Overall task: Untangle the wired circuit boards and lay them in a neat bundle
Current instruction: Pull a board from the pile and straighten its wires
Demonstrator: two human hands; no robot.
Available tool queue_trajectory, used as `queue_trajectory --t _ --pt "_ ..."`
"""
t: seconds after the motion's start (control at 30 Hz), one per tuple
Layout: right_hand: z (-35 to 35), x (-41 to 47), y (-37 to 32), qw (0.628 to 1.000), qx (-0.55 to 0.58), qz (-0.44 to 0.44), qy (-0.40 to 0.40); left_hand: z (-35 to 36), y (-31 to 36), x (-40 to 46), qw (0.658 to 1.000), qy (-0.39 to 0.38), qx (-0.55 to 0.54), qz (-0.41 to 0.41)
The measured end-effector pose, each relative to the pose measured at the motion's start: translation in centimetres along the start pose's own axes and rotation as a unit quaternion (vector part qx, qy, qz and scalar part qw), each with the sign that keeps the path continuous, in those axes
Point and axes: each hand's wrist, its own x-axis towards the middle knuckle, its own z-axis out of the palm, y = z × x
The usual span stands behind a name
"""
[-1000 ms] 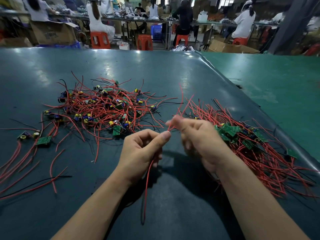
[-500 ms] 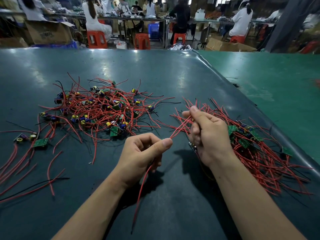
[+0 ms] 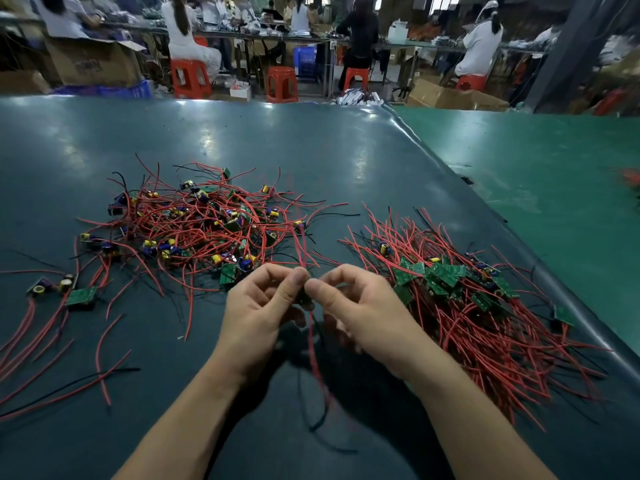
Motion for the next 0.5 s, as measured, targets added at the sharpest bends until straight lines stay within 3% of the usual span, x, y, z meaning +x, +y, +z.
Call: queue_trajectory --t 0.13,0.3,0.43,0.5 --pt "-0.7 0.0 0.1 0.999 0.02 -0.034 -0.021 -0.2 -0.1 0.2 0.998 0.009 0.031 0.045" --pt "0.2 -0.1 1.1 0.995 -0.087 -0.047 -0.012 -0.2 0.5 0.3 0.995 0.012 0.076 0.068" --pt "0.7 0.2 0.5 0.981 0.035 -0.086 0.172 -2.0 0.9 0.9 0.969 0.133 0.144 0.15" --pt "0.2 0.4 -0.4 0.935 0.159 -0.117 0.293 -2.6 0.8 0.8 0.934 0.212 0.208 0.197"
